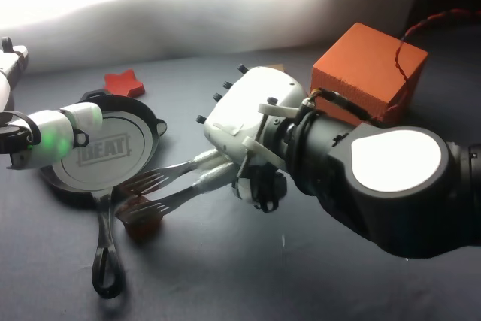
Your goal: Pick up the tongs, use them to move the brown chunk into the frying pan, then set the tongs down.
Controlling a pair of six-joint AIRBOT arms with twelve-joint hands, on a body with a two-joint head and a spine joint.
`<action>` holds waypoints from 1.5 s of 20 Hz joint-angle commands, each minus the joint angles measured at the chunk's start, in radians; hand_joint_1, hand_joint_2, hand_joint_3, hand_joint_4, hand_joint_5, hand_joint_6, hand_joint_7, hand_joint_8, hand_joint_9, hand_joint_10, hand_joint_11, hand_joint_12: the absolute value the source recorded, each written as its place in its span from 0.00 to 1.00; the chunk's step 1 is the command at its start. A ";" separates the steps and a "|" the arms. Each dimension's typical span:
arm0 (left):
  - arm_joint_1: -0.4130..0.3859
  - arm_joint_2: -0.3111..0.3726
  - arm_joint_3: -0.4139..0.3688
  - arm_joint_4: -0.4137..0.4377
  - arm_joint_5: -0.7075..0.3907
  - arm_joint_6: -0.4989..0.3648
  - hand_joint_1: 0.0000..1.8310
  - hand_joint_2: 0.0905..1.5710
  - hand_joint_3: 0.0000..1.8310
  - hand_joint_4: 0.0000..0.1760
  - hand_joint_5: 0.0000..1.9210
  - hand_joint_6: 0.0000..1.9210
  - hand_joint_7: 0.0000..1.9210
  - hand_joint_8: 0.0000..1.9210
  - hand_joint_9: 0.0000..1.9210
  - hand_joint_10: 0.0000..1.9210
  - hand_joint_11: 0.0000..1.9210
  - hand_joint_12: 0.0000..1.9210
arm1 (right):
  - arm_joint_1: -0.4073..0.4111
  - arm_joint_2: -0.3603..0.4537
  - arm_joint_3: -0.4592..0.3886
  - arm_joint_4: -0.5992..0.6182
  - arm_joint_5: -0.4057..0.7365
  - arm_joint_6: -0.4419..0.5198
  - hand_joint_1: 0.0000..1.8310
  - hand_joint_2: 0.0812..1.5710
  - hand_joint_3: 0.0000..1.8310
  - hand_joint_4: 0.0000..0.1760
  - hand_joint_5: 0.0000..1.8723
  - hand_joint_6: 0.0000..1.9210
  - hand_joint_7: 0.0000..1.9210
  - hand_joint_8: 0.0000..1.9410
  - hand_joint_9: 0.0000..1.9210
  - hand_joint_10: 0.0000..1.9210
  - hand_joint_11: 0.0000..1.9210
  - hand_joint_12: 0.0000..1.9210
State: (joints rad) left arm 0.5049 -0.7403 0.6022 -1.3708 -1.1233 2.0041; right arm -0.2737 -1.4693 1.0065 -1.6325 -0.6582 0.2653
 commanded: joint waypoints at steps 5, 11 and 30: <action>-0.003 0.003 -0.004 0.074 -0.087 0.004 0.00 0.74 0.00 0.00 0.02 0.00 0.04 0.00 0.02 0.00 0.00 0.02 | 0.012 0.018 -0.007 -0.062 -0.017 -0.012 0.37 0.78 0.00 0.00 0.42 0.00 0.49 0.03 0.37 0.51 0.28 0.84; -0.003 0.002 -0.007 0.071 -0.092 0.004 0.00 0.74 0.00 0.00 0.03 0.00 0.04 0.00 0.03 0.00 0.00 0.03 | 0.012 0.011 -0.007 -0.138 0.007 0.019 0.37 0.78 0.00 0.00 0.41 0.00 0.49 0.02 0.37 0.51 0.28 0.84; 0.002 0.000 -0.028 0.050 -0.150 0.002 0.00 0.74 0.00 0.00 0.03 0.00 0.04 0.00 0.03 0.00 0.01 0.01 | -0.024 -0.032 0.052 -0.185 0.048 0.034 0.35 0.79 0.00 0.00 0.42 0.01 0.50 0.01 0.36 0.53 0.27 0.87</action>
State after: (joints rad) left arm 0.5152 -0.7444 0.5724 -1.3994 -1.1881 2.0041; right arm -0.2985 -1.5047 1.0603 -1.7542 -0.5842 0.2985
